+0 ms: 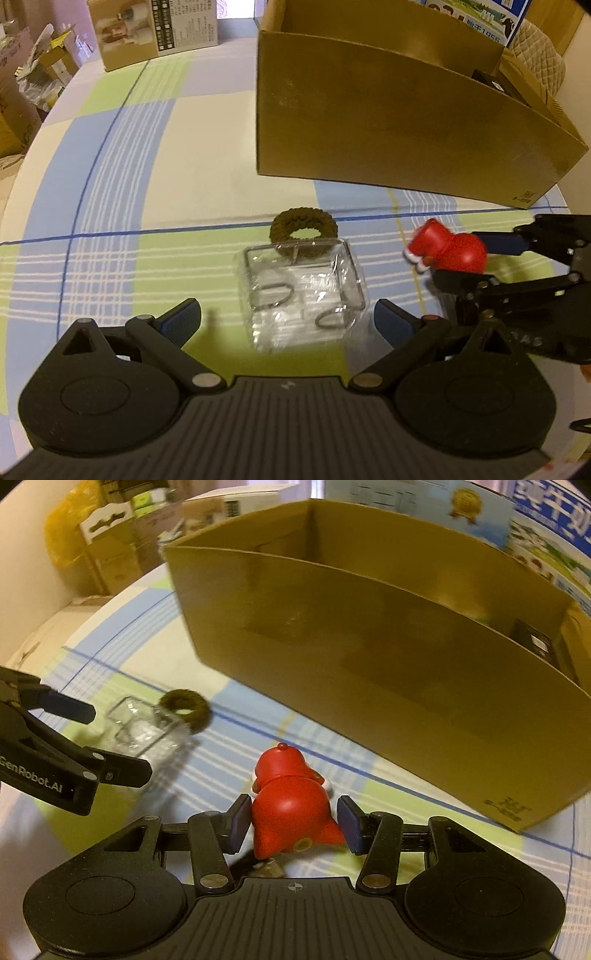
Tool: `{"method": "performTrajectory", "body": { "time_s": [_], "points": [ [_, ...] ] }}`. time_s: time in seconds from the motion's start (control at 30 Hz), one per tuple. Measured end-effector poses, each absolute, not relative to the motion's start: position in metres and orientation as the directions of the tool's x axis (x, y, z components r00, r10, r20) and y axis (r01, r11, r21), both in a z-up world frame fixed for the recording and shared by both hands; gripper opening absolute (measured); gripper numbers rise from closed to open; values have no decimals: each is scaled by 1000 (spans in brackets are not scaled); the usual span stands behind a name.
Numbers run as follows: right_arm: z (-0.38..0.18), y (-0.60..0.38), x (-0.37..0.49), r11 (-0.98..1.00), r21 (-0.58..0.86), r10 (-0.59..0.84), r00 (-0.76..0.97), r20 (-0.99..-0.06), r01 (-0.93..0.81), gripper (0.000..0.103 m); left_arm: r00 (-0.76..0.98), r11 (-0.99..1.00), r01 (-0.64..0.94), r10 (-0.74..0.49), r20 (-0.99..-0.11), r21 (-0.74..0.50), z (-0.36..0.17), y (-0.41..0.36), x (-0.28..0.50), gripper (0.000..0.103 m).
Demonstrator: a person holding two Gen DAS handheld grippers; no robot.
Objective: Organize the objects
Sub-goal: 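Lower the right tool onto the red toy while the left tool approaches the clear plastic box, then grasp the red toy with the right tool while the left tool grasps the clear box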
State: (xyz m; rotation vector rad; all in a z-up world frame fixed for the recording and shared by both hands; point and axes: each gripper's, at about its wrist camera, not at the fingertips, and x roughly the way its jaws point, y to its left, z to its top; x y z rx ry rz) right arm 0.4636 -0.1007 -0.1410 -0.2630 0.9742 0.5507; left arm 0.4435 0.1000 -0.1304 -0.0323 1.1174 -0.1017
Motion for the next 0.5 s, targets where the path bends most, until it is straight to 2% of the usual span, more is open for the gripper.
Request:
{"method": "performTrajectory", "body": {
  "time_s": [0.23, 0.5],
  "points": [
    [-140, -111, 466, 848, 55, 329, 442, -834, -527, 48, 429, 996, 79, -80, -900, -50, -143, 90, 458, 95],
    [-142, -106, 469, 852, 41, 312, 445, -840, -522, 48, 436, 996, 80, -67, -897, -35, -149, 87, 465, 73]
  ]
}}
